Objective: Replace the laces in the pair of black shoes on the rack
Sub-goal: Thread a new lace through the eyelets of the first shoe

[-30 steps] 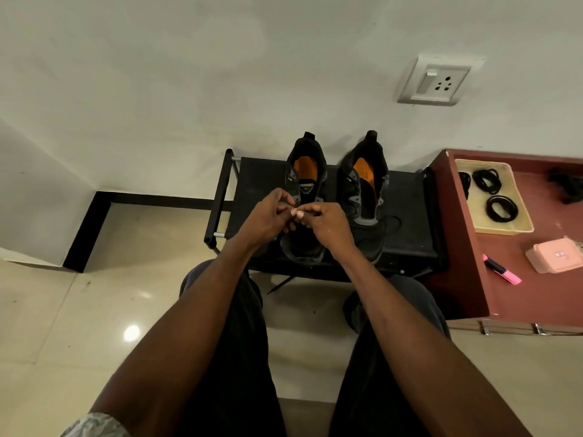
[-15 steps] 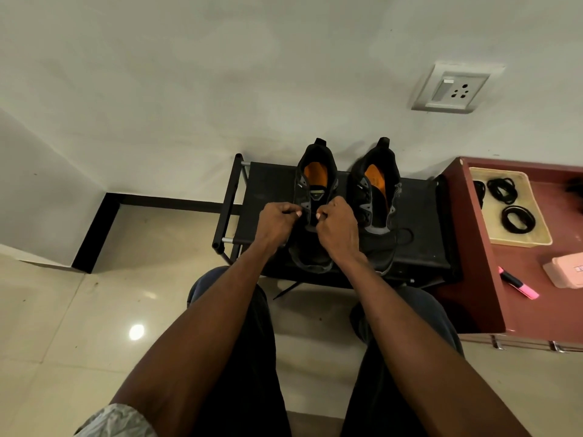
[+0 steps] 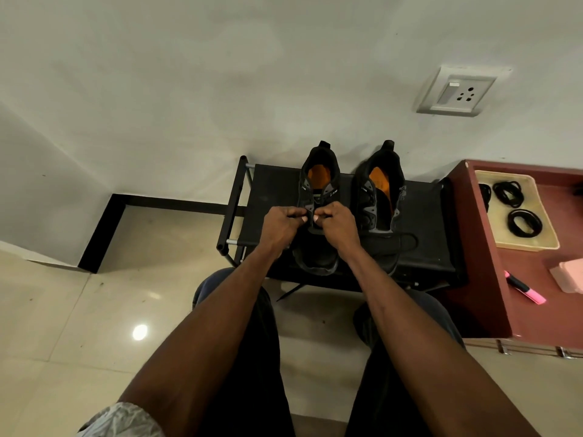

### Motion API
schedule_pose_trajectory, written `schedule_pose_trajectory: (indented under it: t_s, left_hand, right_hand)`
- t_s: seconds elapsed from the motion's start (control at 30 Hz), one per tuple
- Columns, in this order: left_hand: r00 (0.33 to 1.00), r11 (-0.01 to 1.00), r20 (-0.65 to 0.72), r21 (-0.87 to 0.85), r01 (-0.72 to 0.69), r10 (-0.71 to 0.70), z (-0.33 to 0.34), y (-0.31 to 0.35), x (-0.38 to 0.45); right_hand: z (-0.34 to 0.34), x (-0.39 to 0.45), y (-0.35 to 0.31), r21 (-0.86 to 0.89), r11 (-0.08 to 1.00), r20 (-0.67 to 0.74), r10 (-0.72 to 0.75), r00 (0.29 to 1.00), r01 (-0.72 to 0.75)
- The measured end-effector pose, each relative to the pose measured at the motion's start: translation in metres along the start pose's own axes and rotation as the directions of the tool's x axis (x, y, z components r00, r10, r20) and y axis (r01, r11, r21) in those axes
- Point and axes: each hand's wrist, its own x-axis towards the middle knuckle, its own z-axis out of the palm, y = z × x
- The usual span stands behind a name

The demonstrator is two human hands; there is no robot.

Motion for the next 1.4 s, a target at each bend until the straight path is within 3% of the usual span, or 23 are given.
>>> schedule_pose_trajectory:
  t_s: [0.13,0.37,0.4,0.47,0.53,0.57,0.63,0.73,0.9,1.0,1.1,1.17,1.3,1.4]
  left_hand:
    - [1.000,1.000,0.016,0.011,-0.010,0.010,0.000,0.001,-0.002]
    - [0.995,0.996,-0.053,0.045,-0.078,0.080,0.005,0.004,-0.010]
    - [0.994,0.995,-0.059,0.051,-0.084,0.087,0.006,0.004,-0.011]
    - [0.994,0.995,-0.061,0.061,-0.081,0.085,0.008,0.005,-0.011]
    - [0.995,0.994,-0.056,0.071,-0.080,0.084,0.006,0.005,-0.012]
    - [0.995,0.993,-0.054,0.081,-0.084,0.089,0.005,0.006,-0.012]
    - [0.995,0.993,-0.054,0.080,-0.081,0.086,0.003,0.005,-0.012]
    - [0.998,0.998,-0.032,0.022,-0.058,0.059,-0.001,0.005,-0.012]
    - [0.999,0.986,-0.033,-0.165,0.016,-0.022,-0.006,0.015,-0.022]
    - [0.994,0.942,-0.080,-0.333,0.038,-0.068,-0.011,0.029,-0.029]
    - [0.989,0.848,-0.145,-0.528,-0.054,-0.027,-0.028,0.063,-0.038]
    - [0.983,0.734,-0.178,-0.662,-0.152,0.043,-0.046,0.100,-0.048]
    - [0.945,0.303,-0.225,-0.907,-0.293,0.238,-0.083,0.184,-0.070]
    - [0.905,0.138,-0.278,-0.932,-0.336,0.321,-0.101,0.225,-0.078]
  right_hand:
    - [-0.010,-0.001,0.000,0.133,0.987,0.080,0.084,0.993,-0.094]
    - [-0.003,-0.013,-0.005,0.242,0.966,-0.041,0.104,0.994,-0.091]
    - [-0.003,-0.016,-0.007,0.178,0.983,-0.053,0.060,0.997,-0.050]
    - [-0.004,-0.030,-0.009,-0.145,0.980,-0.135,-0.155,0.979,0.135]
    - [-0.003,-0.054,-0.011,-0.451,0.854,-0.136,-0.354,0.925,0.260]
    - [-0.003,-0.066,-0.011,-0.508,0.817,-0.075,-0.357,0.931,0.273]
    - [-0.005,-0.082,-0.007,-0.546,0.809,0.058,-0.225,0.973,0.219]
    - [-0.010,-0.093,-0.001,-0.553,0.818,0.157,-0.082,0.984,0.157]
    - [-0.004,-0.107,0.007,-0.658,0.718,0.245,-0.084,0.966,0.229]
    - [-0.006,-0.107,0.006,-0.663,0.713,0.271,-0.055,0.961,0.228]
    - [-0.007,-0.103,0.005,-0.637,0.740,0.301,-0.021,0.953,0.218]
    - [-0.007,-0.100,0.004,-0.627,0.751,0.306,-0.005,0.952,0.206]
    - [-0.008,-0.098,-0.003,-0.638,0.742,0.309,0.002,0.951,0.206]
    - [-0.011,-0.096,-0.009,-0.648,0.737,0.302,0.016,0.953,0.192]
